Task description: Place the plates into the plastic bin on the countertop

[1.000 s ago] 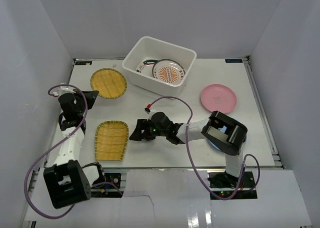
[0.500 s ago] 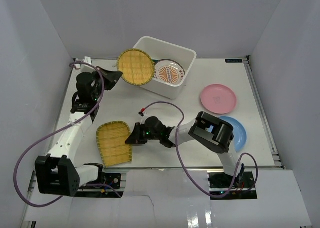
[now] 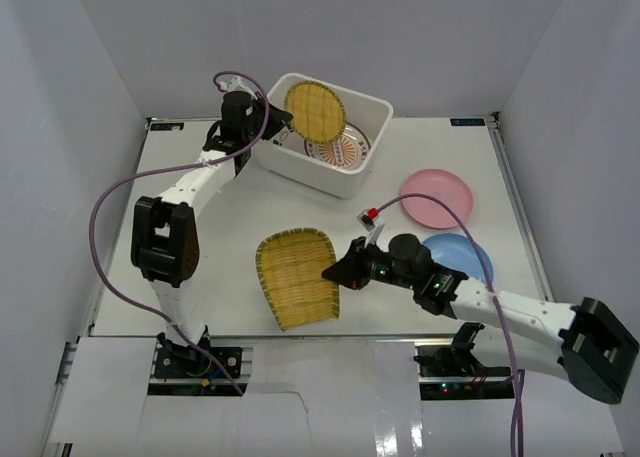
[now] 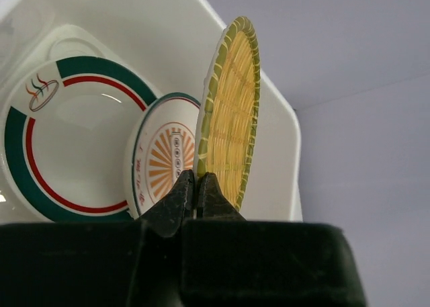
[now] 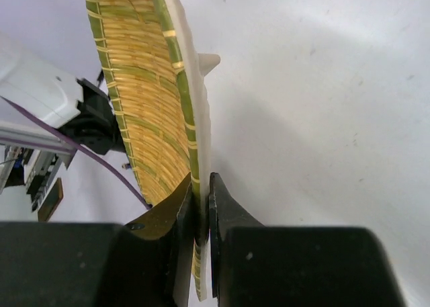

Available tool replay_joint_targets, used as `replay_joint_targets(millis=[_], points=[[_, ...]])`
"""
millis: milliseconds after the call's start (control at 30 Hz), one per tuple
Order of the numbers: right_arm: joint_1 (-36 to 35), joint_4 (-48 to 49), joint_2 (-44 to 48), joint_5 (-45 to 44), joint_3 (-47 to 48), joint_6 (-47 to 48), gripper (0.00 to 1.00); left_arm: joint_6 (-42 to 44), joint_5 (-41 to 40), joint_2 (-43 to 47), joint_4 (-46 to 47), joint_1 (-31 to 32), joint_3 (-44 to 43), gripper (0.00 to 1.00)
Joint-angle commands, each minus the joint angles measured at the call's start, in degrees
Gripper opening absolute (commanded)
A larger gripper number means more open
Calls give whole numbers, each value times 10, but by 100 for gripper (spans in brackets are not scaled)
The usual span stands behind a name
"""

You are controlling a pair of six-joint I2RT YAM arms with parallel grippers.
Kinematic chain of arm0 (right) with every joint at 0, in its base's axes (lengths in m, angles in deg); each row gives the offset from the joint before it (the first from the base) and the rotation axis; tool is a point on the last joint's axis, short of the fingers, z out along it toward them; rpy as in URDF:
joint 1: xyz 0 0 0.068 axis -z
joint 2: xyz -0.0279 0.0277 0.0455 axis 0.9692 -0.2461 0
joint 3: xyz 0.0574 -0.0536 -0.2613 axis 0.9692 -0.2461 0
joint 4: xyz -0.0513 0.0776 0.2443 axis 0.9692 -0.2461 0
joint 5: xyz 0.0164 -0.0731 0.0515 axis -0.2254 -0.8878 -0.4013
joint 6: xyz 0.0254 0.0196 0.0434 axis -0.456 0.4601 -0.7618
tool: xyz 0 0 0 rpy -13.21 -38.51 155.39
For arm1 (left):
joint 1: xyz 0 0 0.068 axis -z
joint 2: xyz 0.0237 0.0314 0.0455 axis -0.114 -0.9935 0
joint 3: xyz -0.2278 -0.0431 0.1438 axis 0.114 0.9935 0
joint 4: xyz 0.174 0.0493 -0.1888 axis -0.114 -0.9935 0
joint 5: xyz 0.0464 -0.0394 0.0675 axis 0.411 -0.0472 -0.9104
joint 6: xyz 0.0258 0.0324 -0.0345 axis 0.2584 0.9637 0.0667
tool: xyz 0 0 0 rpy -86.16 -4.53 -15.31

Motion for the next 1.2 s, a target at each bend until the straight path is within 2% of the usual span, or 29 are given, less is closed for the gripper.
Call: replay_joint_targets(millis=[0, 33, 67, 133, 167, 300, 433, 533, 567, 600, 667, 700, 833, 900, 1000, 1033, 1100, 1133, 1167], points=[[52, -79, 105, -6, 32, 64, 8, 16, -20, -19, -19, 3, -70, 0], [67, -99, 122, -4, 44, 76, 8, 18, -21, -35, -27, 4, -88, 4], [107, -140, 149, 0, 60, 87, 8, 21, -18, -42, -33, 4, -98, 24], [152, -173, 167, 15, 117, 119, 8, 31, -7, -58, -54, 4, -133, 52], [196, -186, 166, 18, 139, 128, 8, 35, 10, -60, -61, 4, -143, 73], [302, -201, 111, 67, 264, 149, 8, 60, 35, -44, -77, 3, -189, 93], [368, -175, -14, 82, 353, 130, 8, 108, 36, 12, -107, 3, -214, 96], [384, -142, -105, 69, 422, 116, 8, 120, 30, 106, -96, 4, -131, 97], [385, -135, -130, 65, 443, 113, 8, 118, 30, 131, -94, 3, -62, 97], [385, -128, -157, 55, 464, 113, 8, 114, 34, 184, -93, 3, -24, 97], [385, -128, -242, 40, 534, 106, 8, 98, 43, 233, -96, 4, 53, 98], [386, -131, -274, 27, 559, 106, 8, 88, 52, 279, -95, 5, 136, 98], [386, -170, -427, 28, 686, 104, 8, 73, 136, 354, -88, 36, 312, 98], [386, -197, -477, 26, 745, 102, 8, 72, 137, 379, -91, 82, 393, 98], [381, -224, -519, 26, 794, 103, 10, 45, 110, 406, -86, 163, 449, 98], [377, -225, -525, 25, 800, 106, 15, 39, 88, 400, -82, 211, 464, 98], [372, -240, -537, 21, 824, 114, 27, 28, 71, 379, -54, 256, 468, 98], [370, -257, -538, 20, 830, 116, 47, 26, 53, 342, -47, 298, 459, 98], [370, -267, -532, 19, 834, 119, 55, 25, 49, 319, -26, 315, 449, 98]])
